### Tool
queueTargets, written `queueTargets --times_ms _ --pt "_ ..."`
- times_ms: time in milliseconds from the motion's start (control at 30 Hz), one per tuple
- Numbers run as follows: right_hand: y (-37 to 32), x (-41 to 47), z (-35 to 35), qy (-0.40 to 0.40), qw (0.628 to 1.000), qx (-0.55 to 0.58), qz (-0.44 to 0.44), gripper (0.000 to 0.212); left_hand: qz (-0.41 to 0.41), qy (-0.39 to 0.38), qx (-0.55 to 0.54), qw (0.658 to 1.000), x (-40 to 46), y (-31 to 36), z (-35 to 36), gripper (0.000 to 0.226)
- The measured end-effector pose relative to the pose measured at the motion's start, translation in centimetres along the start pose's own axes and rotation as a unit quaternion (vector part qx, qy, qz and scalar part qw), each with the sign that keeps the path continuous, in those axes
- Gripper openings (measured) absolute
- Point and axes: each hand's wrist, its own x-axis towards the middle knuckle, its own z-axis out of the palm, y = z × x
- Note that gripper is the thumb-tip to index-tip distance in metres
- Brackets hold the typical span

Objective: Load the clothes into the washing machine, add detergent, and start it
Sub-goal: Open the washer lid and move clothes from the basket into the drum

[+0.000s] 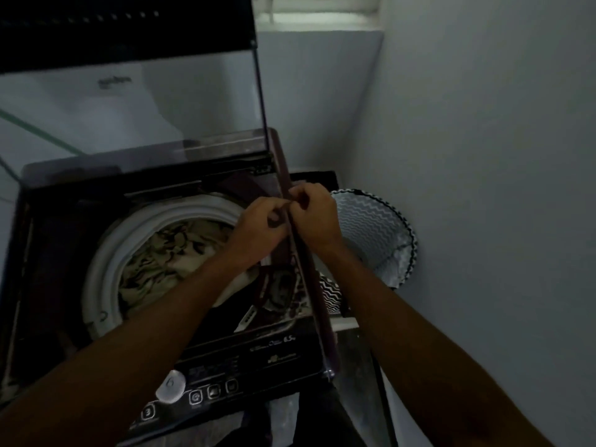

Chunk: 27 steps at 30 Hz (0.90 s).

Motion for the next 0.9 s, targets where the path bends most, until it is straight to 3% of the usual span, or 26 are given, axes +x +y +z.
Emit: queueTargets --times_ms 333,467,900 --pt "5.1 3.2 -5.3 -0.01 0.998 0.018 0.067 0.019 0.085 -0.046 0.054 0.994 3.8 4.2 5.4 0.02" --pt "4.4 4.0 -5.2 -0.025 0.998 0.017 0.046 0.021 0.072 -0.01 0.069 0.995 5.0 5.0 6.0 0.006" --pt "1.7 4.8 -3.7 -0.051 0.999 -0.008 0.01 0.014 0.074 0.046 0.042 0.995 5.7 5.2 1.6 0.025"
